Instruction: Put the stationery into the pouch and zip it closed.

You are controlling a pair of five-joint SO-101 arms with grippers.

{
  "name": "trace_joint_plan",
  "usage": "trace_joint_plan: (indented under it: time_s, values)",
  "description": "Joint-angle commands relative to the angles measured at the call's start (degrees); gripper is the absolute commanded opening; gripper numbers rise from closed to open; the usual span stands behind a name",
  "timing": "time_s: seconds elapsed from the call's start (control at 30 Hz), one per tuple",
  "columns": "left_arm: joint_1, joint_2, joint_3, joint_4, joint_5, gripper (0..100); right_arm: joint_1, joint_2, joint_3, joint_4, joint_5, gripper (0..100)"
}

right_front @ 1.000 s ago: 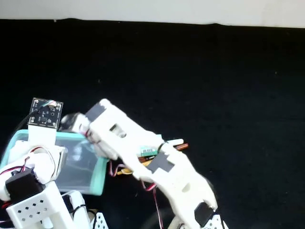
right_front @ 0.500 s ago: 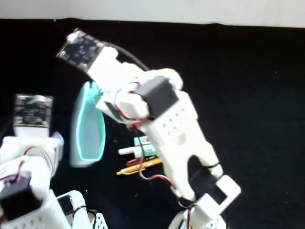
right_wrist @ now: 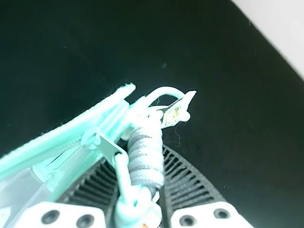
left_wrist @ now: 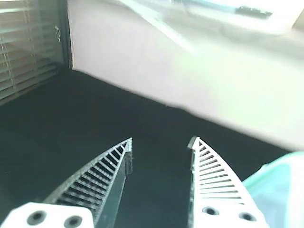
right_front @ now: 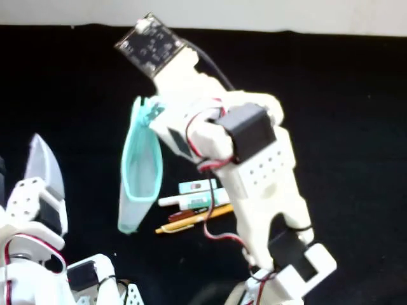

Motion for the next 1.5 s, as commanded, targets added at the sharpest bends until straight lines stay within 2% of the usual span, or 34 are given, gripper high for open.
trace_joint_plan:
  time_s: [0.0,0.2,0.4,0.5,0.73,0.93,1.07,1.3,1.47]
  values:
    - [0.7,6.8,-7.5,-1.6,7.8,21,2.9,0.4,-0.3,-3.6,-5.1,0.6]
    - [0.0,20.9,-16.5,-1.2,20.2,21,5.8,2.5,0.0,-10.2,-19.9,0.6]
    - [0.0,35.2,-21.8,-1.1,20.8,17,12.2,6.5,0.0,-17.5,-33.4,0.6]
    - [4.5,40.3,-23.2,-1.1,20.8,19,14.8,9.7,0.0,-21.0,-38.4,0.6]
    - [19.4,48.0,-25.5,-2.1,20.8,21,20.3,17.1,-0.2,-24.0,-43.8,0.6]
    - [25.0,52.9,-37.1,-1.8,21.2,21,22.0,18.6,-0.1,-24.2,-44.3,0.6]
    - [30.6,57.4,-39.4,-0.6,23.0,21,22.0,19.7,0.0,-26.0,-44.3,0.6]
    - [32.0,63.3,-39.4,0.3,31.6,21,21.9,20.4,0.0,-26.1,-44.1,0.6]
    - [32.0,63.6,-39.4,0.9,32.2,21,21.9,20.4,0.0,-25.8,-44.0,0.6]
